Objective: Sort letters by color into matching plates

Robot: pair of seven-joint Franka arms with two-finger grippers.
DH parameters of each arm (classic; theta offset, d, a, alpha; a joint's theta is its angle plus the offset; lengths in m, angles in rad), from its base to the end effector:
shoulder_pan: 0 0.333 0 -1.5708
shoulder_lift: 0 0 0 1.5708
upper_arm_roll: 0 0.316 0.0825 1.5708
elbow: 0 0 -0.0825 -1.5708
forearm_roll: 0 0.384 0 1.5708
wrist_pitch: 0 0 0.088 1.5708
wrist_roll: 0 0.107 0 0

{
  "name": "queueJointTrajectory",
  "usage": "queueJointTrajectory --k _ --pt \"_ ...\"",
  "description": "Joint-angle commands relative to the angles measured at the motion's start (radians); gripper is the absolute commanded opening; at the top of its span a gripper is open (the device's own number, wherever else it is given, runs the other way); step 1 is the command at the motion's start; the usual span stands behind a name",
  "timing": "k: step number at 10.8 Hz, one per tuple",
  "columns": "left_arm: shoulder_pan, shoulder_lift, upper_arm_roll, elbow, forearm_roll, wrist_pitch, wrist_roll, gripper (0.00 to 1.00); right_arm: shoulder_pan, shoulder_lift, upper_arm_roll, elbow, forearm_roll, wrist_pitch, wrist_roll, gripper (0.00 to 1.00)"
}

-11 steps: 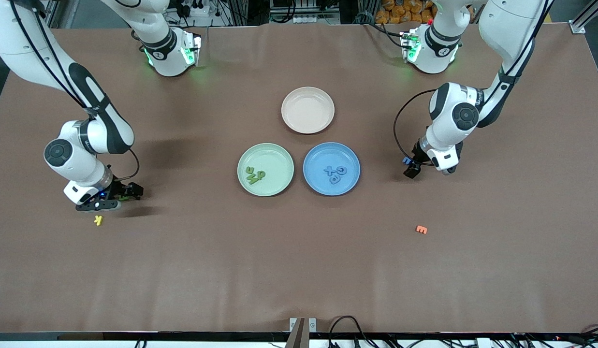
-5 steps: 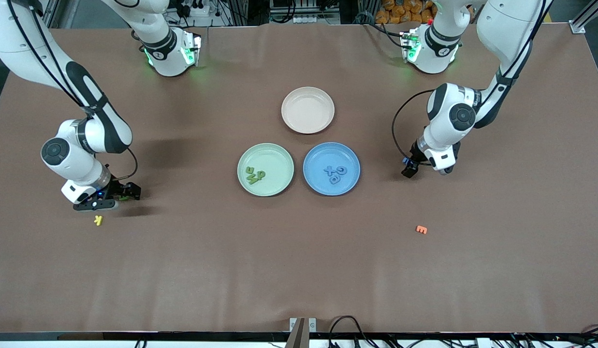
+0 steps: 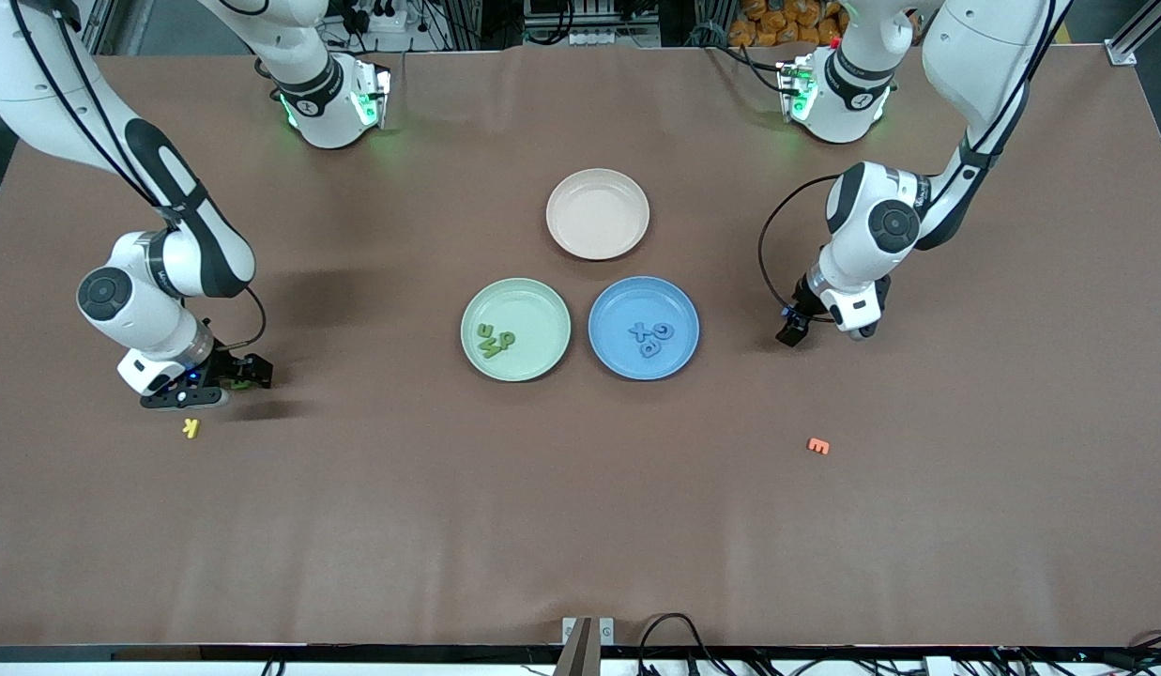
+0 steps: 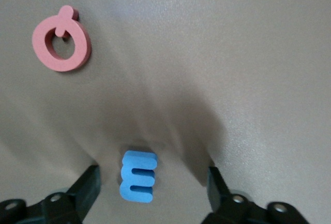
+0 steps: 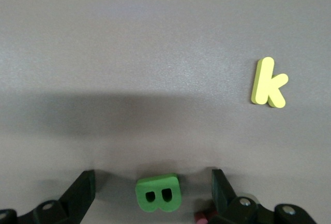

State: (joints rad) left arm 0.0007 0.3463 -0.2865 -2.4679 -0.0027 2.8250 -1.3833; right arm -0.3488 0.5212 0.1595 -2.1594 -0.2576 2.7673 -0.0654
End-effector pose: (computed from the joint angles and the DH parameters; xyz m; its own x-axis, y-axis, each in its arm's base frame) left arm 0.4563 -0.1427 0.1661 0.4379 0.8944 -0.0907 0.8990 -0.4360 0.0411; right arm 0.5627 -0.0951 0.1637 0.9916 0.0883 0.0941 0.0845 -0.9955 0.0440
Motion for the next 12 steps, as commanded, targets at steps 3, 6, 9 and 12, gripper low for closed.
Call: queueJointTrajectory --k 3,6,9,12 --pt "0.001 0.002 0.01 -0.005 0.03 0.021 -0.014 0.0 -0.05 -0.026 0.035 -0.028 -0.022 0.006 -0.004 0.7" --pt "0.002 -0.003 0.013 0.0 0.07 0.019 -0.011 0.0 -0.059 -0.026 0.035 -0.03 -0.022 0.006 -0.004 0.65" --pt "-0.001 -0.017 0.013 0.046 0.081 0.007 -0.006 0.0 -0.061 -0.027 0.035 -0.031 -0.022 0.006 -0.004 0.64" --pt "-0.008 -0.012 0.007 0.202 0.112 -0.171 -0.014 0.0 -0.067 -0.03 0.035 -0.042 -0.022 0.006 -0.004 0.64"
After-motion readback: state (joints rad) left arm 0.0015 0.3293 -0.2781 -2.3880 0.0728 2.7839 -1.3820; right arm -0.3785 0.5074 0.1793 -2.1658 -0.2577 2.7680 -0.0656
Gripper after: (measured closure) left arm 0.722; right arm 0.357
